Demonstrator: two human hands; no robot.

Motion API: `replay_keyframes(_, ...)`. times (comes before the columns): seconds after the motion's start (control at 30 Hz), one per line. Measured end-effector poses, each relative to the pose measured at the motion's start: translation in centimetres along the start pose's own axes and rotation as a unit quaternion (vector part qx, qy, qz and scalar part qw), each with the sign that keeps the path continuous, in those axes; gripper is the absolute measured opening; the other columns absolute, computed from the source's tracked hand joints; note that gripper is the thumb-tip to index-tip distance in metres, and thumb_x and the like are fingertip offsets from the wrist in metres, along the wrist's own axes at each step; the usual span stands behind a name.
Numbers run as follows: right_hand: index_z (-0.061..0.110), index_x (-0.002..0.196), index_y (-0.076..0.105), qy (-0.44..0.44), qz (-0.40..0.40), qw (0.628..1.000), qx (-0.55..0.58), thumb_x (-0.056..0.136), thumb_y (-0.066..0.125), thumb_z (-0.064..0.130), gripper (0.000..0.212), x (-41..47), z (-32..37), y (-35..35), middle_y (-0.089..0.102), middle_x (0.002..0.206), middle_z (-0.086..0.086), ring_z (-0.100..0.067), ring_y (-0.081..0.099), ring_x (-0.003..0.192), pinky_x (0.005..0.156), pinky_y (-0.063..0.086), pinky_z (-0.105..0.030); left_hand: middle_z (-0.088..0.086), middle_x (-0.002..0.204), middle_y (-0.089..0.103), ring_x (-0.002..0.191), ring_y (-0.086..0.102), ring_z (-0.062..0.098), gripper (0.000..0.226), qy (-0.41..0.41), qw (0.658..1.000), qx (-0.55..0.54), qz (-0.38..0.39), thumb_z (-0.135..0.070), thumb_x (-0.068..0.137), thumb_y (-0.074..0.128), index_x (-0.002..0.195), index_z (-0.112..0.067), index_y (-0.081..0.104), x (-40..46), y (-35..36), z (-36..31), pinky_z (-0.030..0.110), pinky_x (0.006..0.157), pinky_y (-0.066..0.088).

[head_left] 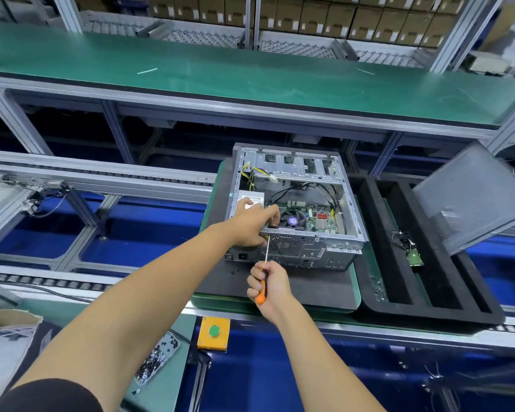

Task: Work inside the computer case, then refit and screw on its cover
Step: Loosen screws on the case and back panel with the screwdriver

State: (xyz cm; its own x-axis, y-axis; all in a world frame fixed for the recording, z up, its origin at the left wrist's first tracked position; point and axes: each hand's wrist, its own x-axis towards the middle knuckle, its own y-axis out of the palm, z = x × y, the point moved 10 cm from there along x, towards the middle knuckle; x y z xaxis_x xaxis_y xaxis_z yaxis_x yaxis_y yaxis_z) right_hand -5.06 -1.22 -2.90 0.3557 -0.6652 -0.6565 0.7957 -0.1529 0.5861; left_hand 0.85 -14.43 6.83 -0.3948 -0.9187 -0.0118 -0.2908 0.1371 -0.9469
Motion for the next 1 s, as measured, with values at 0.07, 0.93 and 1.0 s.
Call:
replay_keyframes(0.07,0.017,0.070,0.042,-0.003,-0.010,1.000,-0.022,0.093,0.039,0.010,0.025,-0.1,0.3,0.1,0.034,0.058,0.003,-0.013,0.025,0.040,0.036,0.024,-0.023,-0.014,0.110,0.060,0.110,0.041,0.014,0.056,-0.006,1.000,-0.023,0.016,-0.021,0.074,0.077,0.115,-0.037,0.042,-0.2,-0.3,0.2,0.041,0.112,0.013)
replay_keyframes(0.93,0.025,0.089,0.054,-0.174,-0.190,0.795,-0.549,0.098,0.047,0.032,0.014,-1.5,7.7,-0.1,0.053,0.103,-0.002,-0.031,0.052,0.102,0.087,0.042,-0.041,-0.001,0.051,0.038,0.039,0.025,0.010,0.061,-0.370,0.577,-0.722,-0.097,-0.069,0.100,0.035,0.074,-0.020,0.061,-12.9,11.2,-5.5,0.019,0.037,0.018)
replay_keyframes(1.0,0.021,0.092,0.046,-0.390,-0.235,0.664,-0.593,0.092,0.050,0.036,0.016,-4.3,12.3,2.1,0.049,0.101,0.001,-0.026,0.043,0.100,0.086,0.036,-0.040,0.000,0.052,0.035,0.037,0.023,0.011,0.056,-0.350,0.588,-0.725,-0.086,-0.063,0.103,0.036,0.073,-0.019,0.054,-12.2,10.7,-6.2,0.020,0.040,0.014)
